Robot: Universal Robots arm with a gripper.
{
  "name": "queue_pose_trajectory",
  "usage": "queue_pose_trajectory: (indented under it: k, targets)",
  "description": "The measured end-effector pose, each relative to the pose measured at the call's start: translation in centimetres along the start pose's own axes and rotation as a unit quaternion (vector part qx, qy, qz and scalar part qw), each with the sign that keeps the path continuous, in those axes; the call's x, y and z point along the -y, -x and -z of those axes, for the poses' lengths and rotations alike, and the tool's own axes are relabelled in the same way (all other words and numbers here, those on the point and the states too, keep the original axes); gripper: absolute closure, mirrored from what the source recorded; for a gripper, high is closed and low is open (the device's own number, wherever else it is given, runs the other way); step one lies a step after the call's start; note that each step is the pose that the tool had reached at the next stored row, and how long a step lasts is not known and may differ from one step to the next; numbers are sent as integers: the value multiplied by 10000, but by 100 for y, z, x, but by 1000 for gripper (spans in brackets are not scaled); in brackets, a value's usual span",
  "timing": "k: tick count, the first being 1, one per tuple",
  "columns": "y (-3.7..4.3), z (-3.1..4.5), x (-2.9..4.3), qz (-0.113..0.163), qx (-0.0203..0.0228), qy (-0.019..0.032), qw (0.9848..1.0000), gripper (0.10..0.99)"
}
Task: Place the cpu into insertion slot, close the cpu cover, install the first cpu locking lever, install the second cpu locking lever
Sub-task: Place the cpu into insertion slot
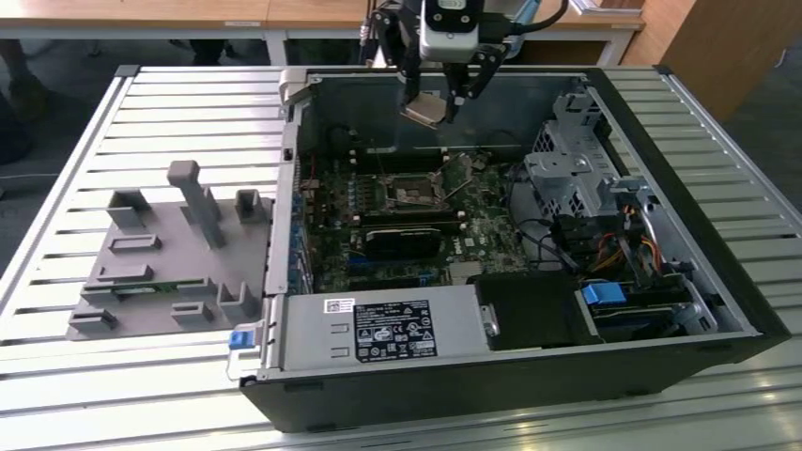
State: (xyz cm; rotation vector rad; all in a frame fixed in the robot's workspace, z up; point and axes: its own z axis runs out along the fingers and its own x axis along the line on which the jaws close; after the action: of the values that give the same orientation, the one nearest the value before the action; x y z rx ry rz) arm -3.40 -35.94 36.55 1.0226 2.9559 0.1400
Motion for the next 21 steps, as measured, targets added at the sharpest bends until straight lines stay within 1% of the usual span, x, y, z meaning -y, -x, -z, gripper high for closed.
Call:
queue_pose_trajectory:
  k: [6,11,19,21]
  targets:
    - [0,-1,0,-226,20,4,9997,545]
    - [0,-3,0,-411,36,8,9991,545]
    - [0,-4,0,-701,62,13,9975,545]
    - [0,-5,0,-807,71,15,9967,545]
